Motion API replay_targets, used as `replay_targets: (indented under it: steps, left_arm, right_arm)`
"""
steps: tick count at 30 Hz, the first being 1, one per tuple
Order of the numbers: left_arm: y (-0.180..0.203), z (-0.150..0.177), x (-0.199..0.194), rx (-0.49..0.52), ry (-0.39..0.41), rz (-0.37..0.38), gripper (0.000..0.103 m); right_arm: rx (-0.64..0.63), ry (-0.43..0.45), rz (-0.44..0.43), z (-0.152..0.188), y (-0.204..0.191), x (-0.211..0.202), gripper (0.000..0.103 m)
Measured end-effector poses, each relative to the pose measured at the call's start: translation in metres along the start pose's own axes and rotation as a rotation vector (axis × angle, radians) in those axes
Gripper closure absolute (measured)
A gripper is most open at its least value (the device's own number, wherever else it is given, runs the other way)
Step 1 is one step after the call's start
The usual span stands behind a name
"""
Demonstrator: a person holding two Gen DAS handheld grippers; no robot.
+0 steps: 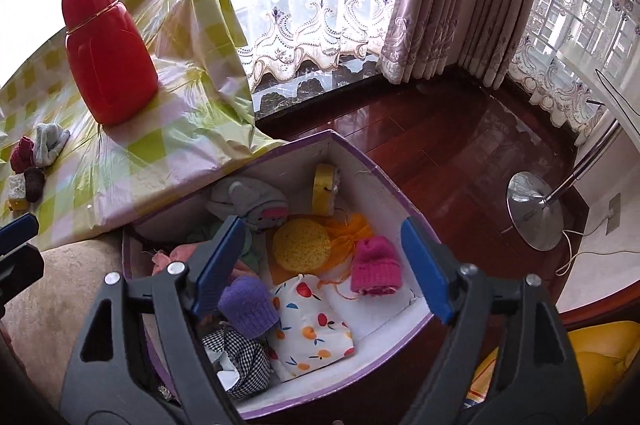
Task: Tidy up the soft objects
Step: 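Move both grippers back toward the remaining items on the table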
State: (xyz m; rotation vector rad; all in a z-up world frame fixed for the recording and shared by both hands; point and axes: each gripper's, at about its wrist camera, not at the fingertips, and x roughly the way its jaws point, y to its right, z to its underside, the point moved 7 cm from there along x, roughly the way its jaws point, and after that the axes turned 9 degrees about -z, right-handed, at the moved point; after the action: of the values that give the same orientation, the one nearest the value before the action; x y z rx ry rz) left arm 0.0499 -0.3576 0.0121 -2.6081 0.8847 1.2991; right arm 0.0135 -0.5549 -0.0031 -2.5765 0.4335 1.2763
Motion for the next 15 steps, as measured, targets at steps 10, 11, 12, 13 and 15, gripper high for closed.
replay_targets:
  steps: [10,11,12,13,15]
  left_arm:
    - [-0.073,0.000,-0.027,-0.076,0.117,-0.235,0.020]
    - [-0.083,0.001,-0.032,-0.120,0.132,-0.234,0.020]
    - [-0.094,0.001,-0.037,-0.165,0.145,-0.233,0.020]
    - [-0.104,0.001,-0.042,-0.193,0.153,-0.237,0.020]
    - [-0.119,0.001,-0.053,-0.187,0.174,-0.283,0.020]
  right_arm:
    - [-0.209,0.078,0.021,-0.011,-0.085,-0.013,0.006]
    - [-0.227,0.092,0.025,-0.012,-0.093,-0.014,0.006]
    - [-0.244,0.105,0.024,-0.011,-0.102,-0.015,0.006]
    - [-0.262,0.119,0.014,-0.011,-0.111,-0.016,0.006]
    - [-0.284,0.129,0.004,-0.011,-0.127,-0.015,0.006]
